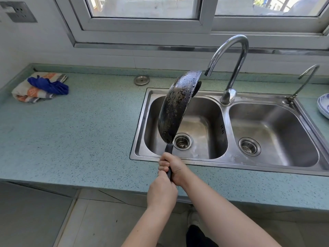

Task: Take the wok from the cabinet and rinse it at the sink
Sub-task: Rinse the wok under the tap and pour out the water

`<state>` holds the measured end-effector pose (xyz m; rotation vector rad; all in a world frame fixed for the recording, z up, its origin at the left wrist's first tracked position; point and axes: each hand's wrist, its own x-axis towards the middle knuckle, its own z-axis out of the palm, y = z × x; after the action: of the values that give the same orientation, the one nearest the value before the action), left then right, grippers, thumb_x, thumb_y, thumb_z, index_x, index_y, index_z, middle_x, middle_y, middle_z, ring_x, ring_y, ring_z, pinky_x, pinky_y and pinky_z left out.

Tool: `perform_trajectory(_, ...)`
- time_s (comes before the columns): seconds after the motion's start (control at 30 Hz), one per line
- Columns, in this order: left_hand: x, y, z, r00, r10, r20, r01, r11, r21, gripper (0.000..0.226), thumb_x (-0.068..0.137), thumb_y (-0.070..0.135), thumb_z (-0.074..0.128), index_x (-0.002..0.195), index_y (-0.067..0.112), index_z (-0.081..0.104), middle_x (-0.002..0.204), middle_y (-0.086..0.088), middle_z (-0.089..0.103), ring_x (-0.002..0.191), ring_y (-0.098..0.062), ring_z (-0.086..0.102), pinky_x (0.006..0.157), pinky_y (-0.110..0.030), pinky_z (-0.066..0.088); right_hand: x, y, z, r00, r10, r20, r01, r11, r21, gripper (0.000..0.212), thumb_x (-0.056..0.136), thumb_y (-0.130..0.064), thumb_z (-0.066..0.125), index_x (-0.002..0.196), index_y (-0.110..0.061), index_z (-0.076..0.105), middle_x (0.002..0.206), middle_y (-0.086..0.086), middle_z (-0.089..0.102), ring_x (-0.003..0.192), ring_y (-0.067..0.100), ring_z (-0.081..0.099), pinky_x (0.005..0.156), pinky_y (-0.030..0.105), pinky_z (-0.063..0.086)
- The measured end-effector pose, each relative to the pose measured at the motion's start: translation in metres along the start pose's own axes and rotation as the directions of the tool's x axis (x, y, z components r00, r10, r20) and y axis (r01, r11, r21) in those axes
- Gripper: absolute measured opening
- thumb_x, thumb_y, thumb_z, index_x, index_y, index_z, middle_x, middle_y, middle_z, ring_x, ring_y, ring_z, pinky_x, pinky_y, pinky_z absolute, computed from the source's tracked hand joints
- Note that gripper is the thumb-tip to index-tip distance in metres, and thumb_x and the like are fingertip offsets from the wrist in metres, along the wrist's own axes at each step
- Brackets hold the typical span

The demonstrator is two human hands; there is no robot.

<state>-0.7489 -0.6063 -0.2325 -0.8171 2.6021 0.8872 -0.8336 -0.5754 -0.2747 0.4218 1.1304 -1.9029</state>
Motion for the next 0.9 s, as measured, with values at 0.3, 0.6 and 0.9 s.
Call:
perform_trajectory(0.3,0.000,0.001,0.001,1.000,0.005,-0.013,-0.004,1.000,0.028,0.025,0.090,0.014,0.043,0.114,0.006,0.046,0.110,-0.017,0.065,0.104,-0.034,0.060,0.081,-0.038,0.047,-0.001,0.001,0.001,1.000,0.006,0.004,-0.006,1.000,0.010,0.056,0.082,-0.002,0.035,0.030,-0.022,0.035,0.030,-0.009,0.026,0.026,0.006,0.025,0.048,0.024,0.019)
perform_trajectory(0.6,0.001,-0.002,0.004,0.999,0.024,0.022,-0.020,0.985,-0.169,0.023,0.088,0.011,0.047,0.108,0.003,0.052,0.102,-0.017,0.065,0.094,-0.032,0.058,0.069,-0.030,0.041,-0.007,-0.002,0.000,0.998,-0.005,-0.063,0.005,1.000,-0.006,0.035,0.084,-0.003,0.042,0.056,-0.019,0.028,0.032,-0.008,0.029,0.028,0.006,0.028,0.038,0.019,0.024)
perform_trajectory(0.9,0.001,-0.008,0.005,0.994,0.014,0.111,0.036,0.900,-0.435,0.019,0.082,0.012,0.056,0.065,0.015,0.047,0.058,-0.001,0.054,0.039,-0.012,0.055,0.037,-0.018,0.042,-0.014,0.001,-0.004,0.984,-0.063,-0.167,0.027,0.977,-0.211,0.025,0.089,-0.007,0.049,0.066,-0.013,0.039,0.048,0.001,0.041,0.033,0.008,0.041,0.039,0.017,0.037)
